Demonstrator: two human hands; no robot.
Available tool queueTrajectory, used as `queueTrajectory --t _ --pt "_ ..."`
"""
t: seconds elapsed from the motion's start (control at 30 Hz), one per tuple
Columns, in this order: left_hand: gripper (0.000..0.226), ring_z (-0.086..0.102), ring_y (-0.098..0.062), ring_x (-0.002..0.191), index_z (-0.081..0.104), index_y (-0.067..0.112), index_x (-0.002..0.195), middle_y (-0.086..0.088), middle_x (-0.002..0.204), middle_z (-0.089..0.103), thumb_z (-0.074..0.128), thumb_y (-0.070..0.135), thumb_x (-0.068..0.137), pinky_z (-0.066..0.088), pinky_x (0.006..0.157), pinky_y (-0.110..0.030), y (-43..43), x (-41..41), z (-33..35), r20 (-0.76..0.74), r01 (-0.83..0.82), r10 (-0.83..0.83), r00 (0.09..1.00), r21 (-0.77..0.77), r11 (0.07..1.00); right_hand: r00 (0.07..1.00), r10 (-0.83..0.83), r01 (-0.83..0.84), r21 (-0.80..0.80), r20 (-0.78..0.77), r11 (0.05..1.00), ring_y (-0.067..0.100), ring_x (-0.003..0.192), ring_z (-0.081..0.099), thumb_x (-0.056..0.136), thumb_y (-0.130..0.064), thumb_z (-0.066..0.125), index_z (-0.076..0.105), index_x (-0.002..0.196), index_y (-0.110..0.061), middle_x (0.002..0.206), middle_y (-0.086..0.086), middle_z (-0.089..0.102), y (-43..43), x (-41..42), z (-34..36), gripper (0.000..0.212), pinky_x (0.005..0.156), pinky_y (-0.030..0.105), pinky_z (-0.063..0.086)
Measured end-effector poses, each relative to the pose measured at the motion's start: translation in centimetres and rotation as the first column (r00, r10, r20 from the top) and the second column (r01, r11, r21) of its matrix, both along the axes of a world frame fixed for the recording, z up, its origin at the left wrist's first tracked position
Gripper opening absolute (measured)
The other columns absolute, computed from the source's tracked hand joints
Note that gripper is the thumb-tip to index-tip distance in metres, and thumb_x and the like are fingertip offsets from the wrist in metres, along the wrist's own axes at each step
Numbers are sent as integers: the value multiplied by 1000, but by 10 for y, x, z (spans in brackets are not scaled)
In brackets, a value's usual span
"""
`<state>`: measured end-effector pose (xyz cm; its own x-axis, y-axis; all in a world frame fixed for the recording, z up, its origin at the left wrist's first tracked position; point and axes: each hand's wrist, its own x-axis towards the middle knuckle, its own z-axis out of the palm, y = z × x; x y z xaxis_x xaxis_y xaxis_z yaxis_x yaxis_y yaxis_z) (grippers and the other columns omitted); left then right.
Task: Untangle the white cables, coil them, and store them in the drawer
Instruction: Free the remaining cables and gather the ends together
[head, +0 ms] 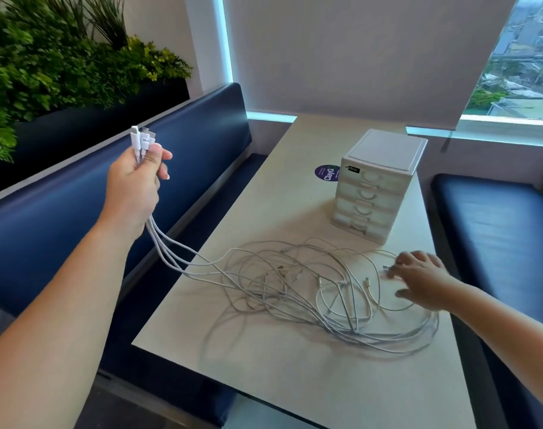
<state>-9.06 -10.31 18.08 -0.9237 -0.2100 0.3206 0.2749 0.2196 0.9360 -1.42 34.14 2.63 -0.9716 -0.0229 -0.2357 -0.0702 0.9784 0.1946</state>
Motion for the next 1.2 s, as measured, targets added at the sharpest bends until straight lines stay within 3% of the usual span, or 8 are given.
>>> queueTrajectory --t 0.2,0.43,0.57,0.7,0.8,0.9,1.07,1.2 --pt "29 30 -4 49 58 25 83 8 62 38 43 38 104 23 45 -19 7 8 -3 34 22 -23 999 34 999 942 246 -316 -352 -229 881 23 130 32 91 -48 52 44 134 -30 138 -1 39 -103 -31 17 48 109 43 31" --pt "30 22 -6 48 52 20 81 9 57 30 42 36 105 18 45 -24 5 19 2 10 49 -50 999 97 994 856 438 -514 -528 -273 675 25 142 18 81 -58 61 5 152 -18 156 6 17 -235 -55 22 99 118 39 18" --pt "29 21 -7 48 52 19 82 8 57 28 41 33 105 17 45 -24 -9 23 5 -20 22 -20 1000 129 991 872 464 -484 -429 -157 763 31 129 33 76 -68 59 8 151 -20 142 7 40 -276 -65 9 102 109 45 31" --pt "30 18 -7 48 51 20 81 12 53 28 40 32 106 14 46 -27 -31 22 11 -76 -14 27 997 166 986 898 435 -415 -463 -69 783 32 111 48 81 -63 57 29 144 -16 128 8 41 -291 -60 -3 83 85 37 40" --pt "30 18 -7 47 50 22 80 13 51 28 39 33 106 15 44 -25 -47 18 13 -103 -42 61 993 182 982 915 404 -345 -522 -1 780 24 89 48 86 -57 56 57 109 -10 105 4 37 -301 -51 -6 51 71 29 32" --pt "30 18 -7 47 50 22 80 12 53 27 39 33 106 16 43 -24 -63 10 11 -104 -79 103 989 209 975 936 326 -152 -683 132 714 18 78 47 90 -50 55 49 73 -14 93 6 49 -306 -34 -5 40 68 26 31" --pt "30 19 -7 47 48 22 79 9 55 28 39 34 105 18 43 -23 -83 -6 1 -85 -158 185 979 255 954 948 238 -39 -665 211 746 22 61 45 88 -64 45 42 63 -16 62 4 44 -289 -3 -19 54 59 33 37" --pt "29 27 -8 49 49 28 77 11 58 34 41 45 99 25 48 -24 -90 -18 -24 -50 -214 221 974 112 970 963 172 7 -658 207 753 18 59 40 90 -63 39 36 62 -18 62 -1 40 -281 19 -32 54 57 33 32"
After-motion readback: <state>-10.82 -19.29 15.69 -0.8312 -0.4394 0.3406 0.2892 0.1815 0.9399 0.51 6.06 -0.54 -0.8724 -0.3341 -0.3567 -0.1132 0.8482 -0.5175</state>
